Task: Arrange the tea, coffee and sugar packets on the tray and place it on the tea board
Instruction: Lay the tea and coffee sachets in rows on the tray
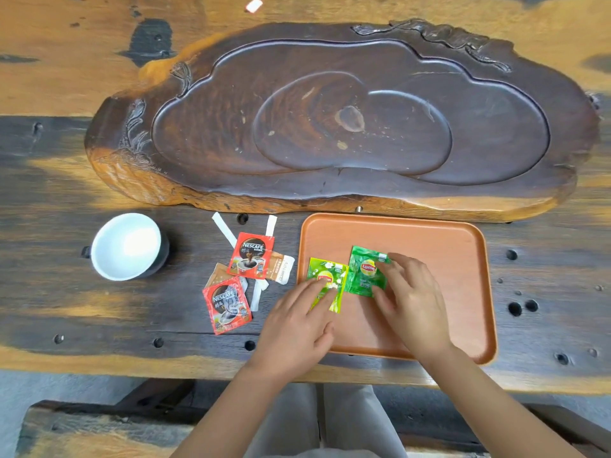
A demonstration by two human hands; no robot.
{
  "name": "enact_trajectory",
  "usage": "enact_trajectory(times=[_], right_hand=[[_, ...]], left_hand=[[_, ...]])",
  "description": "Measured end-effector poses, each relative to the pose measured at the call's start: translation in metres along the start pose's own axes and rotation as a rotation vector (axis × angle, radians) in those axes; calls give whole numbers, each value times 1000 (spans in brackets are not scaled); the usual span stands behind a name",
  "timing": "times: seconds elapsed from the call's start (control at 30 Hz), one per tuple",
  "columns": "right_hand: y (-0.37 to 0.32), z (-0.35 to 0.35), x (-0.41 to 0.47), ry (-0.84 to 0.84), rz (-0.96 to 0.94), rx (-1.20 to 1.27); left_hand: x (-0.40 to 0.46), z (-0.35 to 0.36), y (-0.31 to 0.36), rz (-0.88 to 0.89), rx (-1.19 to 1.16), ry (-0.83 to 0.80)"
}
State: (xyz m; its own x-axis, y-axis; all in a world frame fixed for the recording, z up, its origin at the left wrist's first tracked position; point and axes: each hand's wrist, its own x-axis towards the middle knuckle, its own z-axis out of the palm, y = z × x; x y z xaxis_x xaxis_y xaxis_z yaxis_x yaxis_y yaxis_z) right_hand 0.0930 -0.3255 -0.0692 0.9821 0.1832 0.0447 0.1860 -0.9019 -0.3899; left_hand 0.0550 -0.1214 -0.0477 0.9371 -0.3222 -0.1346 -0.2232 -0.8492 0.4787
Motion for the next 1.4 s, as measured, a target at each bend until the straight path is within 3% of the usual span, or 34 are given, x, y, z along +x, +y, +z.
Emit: enact_trajectory(times=[0.2, 0.6, 1.4], right_hand=[[-2, 16, -2, -102, -37, -47], [1, 12, 29, -168, -54, -57], [-1, 12, 51, -187, -20, -16]], left_hand=[[1, 4, -4, -17, 23, -241], [43, 6, -9, -45, 33, -132], [71, -3, 0, -149, -15, -113]])
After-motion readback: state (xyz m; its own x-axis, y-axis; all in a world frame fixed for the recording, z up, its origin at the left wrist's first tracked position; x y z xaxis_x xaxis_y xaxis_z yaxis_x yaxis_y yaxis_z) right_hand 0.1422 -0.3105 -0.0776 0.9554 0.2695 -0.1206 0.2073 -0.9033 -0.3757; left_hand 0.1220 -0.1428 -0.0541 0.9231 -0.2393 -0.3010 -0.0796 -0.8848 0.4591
